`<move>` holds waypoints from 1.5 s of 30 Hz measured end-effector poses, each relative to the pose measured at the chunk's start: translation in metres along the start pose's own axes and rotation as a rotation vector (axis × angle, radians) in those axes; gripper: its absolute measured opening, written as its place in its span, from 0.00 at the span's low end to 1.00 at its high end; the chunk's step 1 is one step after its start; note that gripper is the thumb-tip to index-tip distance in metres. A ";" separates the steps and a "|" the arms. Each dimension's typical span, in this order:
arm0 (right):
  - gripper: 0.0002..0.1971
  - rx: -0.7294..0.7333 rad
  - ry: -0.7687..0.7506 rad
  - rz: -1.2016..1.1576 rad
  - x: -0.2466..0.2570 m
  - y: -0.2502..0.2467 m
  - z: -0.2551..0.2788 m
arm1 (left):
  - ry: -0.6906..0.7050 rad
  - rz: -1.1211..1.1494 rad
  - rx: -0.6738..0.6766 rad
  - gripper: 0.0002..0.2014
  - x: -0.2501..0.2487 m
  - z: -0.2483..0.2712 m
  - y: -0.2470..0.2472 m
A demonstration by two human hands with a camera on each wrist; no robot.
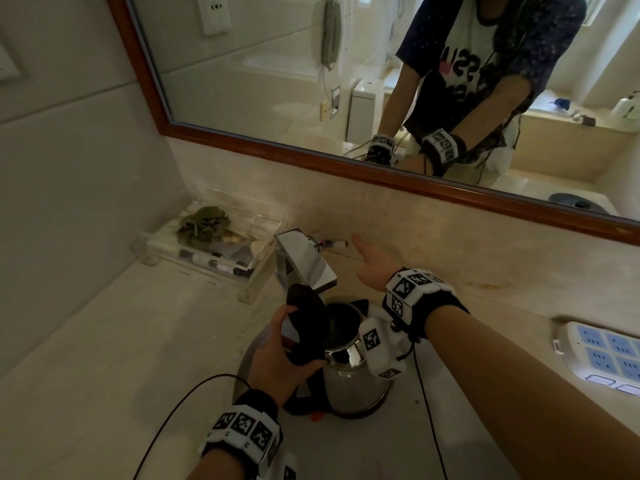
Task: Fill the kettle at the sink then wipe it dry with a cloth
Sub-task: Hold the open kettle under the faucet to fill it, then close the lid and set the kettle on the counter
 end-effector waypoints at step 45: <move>0.53 0.152 -0.033 -0.002 -0.098 0.075 0.057 | 0.248 -0.683 0.448 0.46 -0.034 0.006 0.026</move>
Point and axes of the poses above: each hand's wrist, its own z-axis away from the middle knuckle, its own y-axis out of the palm, x = y × z, the point moved 2 cm from there along -z, towards the middle knuckle, and after that the axes turned 2 degrees about -x, right-handed, at the moved point
